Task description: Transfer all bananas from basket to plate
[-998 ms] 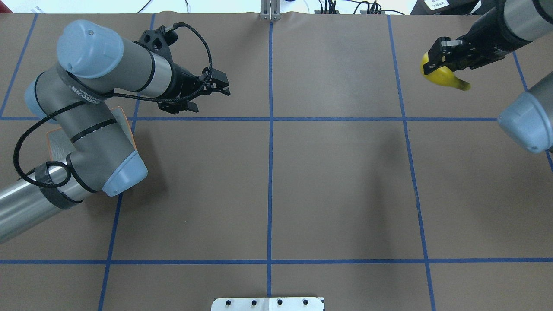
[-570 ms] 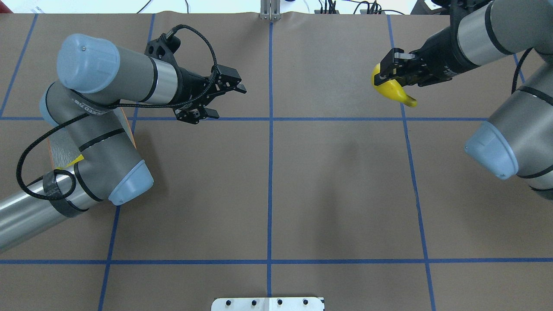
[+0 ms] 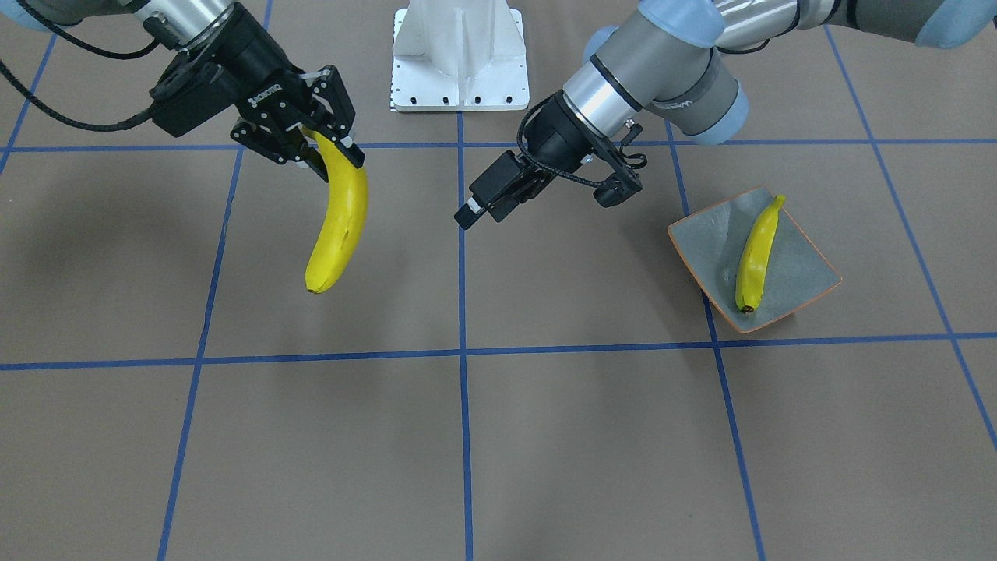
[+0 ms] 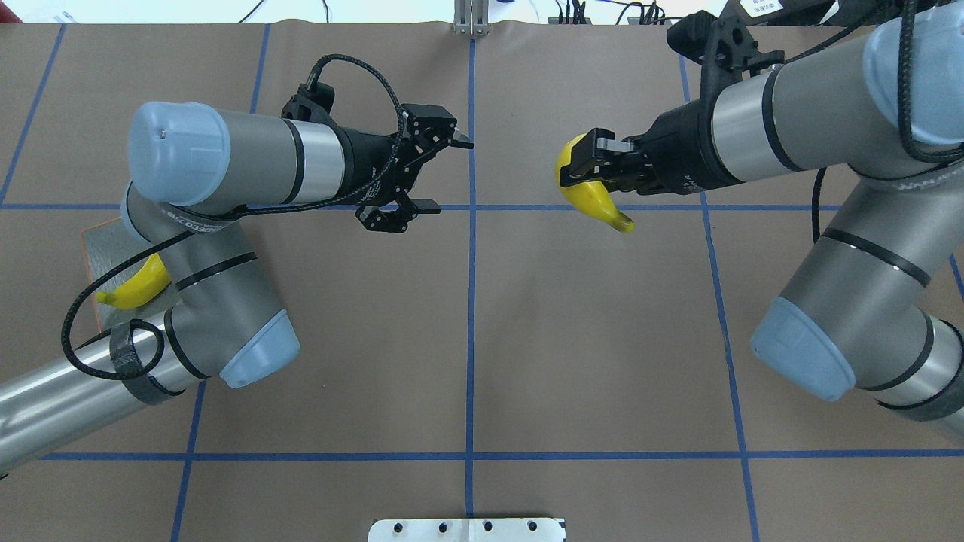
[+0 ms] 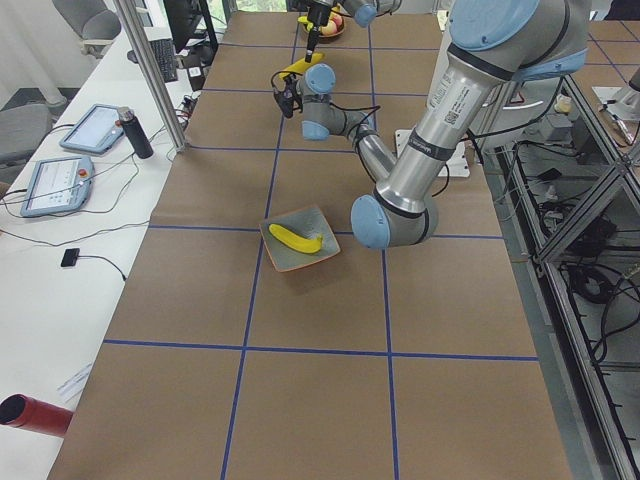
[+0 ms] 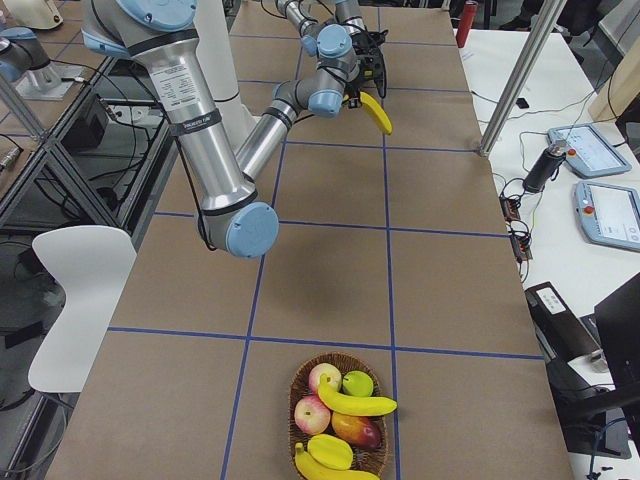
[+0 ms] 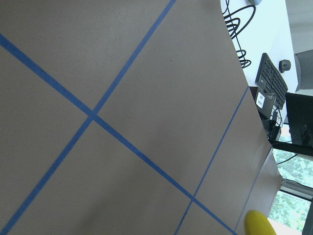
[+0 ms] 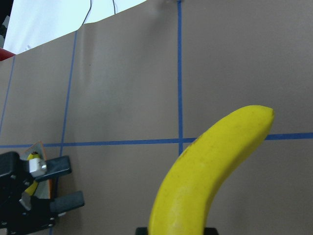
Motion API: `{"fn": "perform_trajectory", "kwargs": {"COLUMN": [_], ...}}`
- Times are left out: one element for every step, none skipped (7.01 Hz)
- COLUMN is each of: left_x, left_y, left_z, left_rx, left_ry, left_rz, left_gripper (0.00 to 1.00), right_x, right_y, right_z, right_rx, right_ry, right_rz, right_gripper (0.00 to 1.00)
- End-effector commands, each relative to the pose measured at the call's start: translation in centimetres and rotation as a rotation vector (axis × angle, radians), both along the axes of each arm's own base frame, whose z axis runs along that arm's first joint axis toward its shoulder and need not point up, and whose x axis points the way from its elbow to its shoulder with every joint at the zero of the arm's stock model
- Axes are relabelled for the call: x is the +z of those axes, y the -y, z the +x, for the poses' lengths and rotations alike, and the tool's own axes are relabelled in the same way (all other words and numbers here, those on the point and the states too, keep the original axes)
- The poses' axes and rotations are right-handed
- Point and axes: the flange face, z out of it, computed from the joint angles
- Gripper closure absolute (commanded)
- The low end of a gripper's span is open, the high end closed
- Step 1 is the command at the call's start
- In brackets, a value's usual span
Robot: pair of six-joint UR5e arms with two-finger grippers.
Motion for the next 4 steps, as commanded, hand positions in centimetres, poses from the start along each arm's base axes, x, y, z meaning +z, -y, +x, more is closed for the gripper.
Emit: {"fn": "perform_trajectory", "kwargs": {"left_x": [-1.5,-1.6,-1.7,-1.7], "left_y": [-0.1,-0.1,-0.1,-0.1], "left_z": [0.0,0.0,0.1,0.1], "left_rx": [0.003,0.002,0.004,0.004], "left_ry": [-0.06,-0.065,-0.069,-0.068], "left_rz": [-0.092,-0.104,-0.11,-0.109], "left_gripper": [0.0,0.0,0.0,0.0], "right_x": [-0.9,-1.0,-1.4,-1.8], "right_y": [-2.6,-3.1,-3.7,-4.3], "right_z": [-2.9,-3.4,-3.3,-3.1], "right_rx": [0.012,0.009,0.002,-0.009], "right_ry": [0.005,0.005,0.015,0.026], "right_rz": [0.032,0.038,0.045,0.052], "right_gripper": [1.0,1.0,1.0,1.0]}}
